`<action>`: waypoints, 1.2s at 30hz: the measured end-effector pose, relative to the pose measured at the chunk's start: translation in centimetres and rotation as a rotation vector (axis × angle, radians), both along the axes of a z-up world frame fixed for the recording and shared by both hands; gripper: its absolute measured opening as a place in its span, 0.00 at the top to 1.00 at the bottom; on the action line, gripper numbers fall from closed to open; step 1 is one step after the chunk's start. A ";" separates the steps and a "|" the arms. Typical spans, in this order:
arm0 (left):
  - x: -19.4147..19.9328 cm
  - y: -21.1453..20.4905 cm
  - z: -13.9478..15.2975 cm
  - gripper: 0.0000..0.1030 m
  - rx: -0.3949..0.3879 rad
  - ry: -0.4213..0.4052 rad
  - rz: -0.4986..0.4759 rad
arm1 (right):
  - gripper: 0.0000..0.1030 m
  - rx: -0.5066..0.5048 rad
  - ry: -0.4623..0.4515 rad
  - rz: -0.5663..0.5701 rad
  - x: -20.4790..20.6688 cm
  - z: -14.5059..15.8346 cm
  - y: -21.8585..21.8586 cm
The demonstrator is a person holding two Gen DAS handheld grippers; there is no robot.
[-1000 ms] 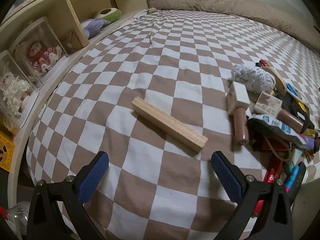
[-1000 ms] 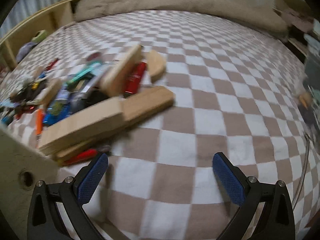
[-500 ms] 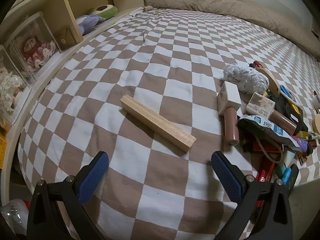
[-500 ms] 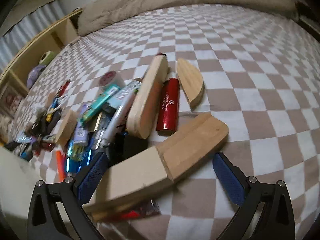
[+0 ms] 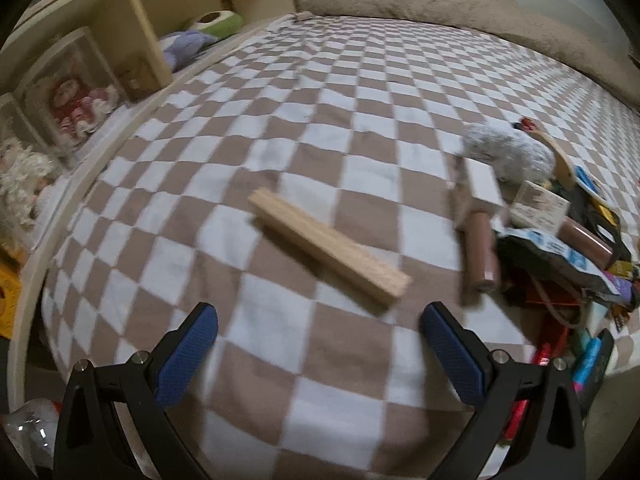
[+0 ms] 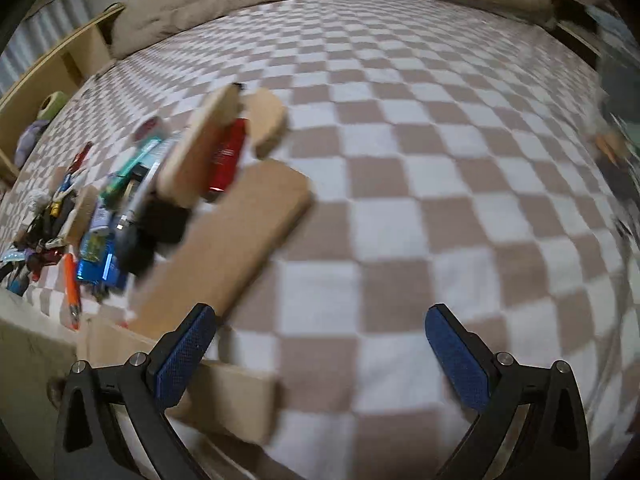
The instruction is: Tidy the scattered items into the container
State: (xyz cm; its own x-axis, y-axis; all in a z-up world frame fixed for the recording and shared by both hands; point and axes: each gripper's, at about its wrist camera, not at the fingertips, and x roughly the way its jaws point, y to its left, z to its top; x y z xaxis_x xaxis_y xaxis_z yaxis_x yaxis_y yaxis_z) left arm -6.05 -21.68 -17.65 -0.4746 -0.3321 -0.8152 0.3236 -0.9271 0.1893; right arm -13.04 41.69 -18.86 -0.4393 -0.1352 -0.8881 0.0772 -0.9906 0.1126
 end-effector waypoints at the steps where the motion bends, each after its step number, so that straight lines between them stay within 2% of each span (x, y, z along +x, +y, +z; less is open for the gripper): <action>1: 0.1 -0.5 0.1 0.00 -0.010 -0.001 0.023 | 0.00 0.003 0.001 -0.013 0.2 0.2 0.5; 4: 0.5 -1.8 0.2 0.00 -0.009 -0.007 0.080 | 0.00 0.000 0.015 -0.011 0.9 0.8 0.8; 9: 1.4 -3.1 0.5 0.00 -0.021 -0.016 0.153 | 0.00 -0.033 0.060 0.128 2.5 2.1 -1.5; 13: 1.4 -2.8 0.7 0.00 -0.002 -0.011 0.103 | 0.00 0.018 0.061 0.206 4.0 2.3 -2.5; 16: 0.6 -2.3 0.4 0.00 0.037 -0.026 0.041 | 0.00 0.016 0.021 0.238 4.7 1.6 -2.6; 19: 0.1 -1.4 0.1 0.00 0.134 -0.016 -0.017 | 0.00 0.050 -0.017 0.267 4.3 0.5 -3.8; 22: 0.0 -0.6 0.2 0.00 0.271 0.018 -0.075 | 0.00 0.084 -0.015 0.255 3.2 -0.2 -4.2; 27: -0.8 0.3 0.6 0.00 0.421 0.058 -0.131 | 0.00 0.055 0.012 0.209 0.9 -0.2 -3.4; 31: -2.4 0.4 0.6 0.00 0.490 0.068 -0.157 | 0.00 0.036 0.025 0.120 -0.9 -0.5 -2.0; 36: -4.3 2.0 0.7 0.00 0.558 0.078 -0.215 | 0.00 0.021 0.045 0.082 -2.0 -0.9 -1.4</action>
State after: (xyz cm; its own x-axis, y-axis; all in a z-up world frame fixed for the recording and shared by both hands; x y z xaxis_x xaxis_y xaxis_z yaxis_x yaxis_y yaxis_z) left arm -10.36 -19.69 -16.97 -0.5493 0.2460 -0.7986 0.1115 -0.9255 -0.3618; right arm -15.07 40.26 -19.72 -0.4671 -0.1534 -0.8708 0.1624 -0.9830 0.0860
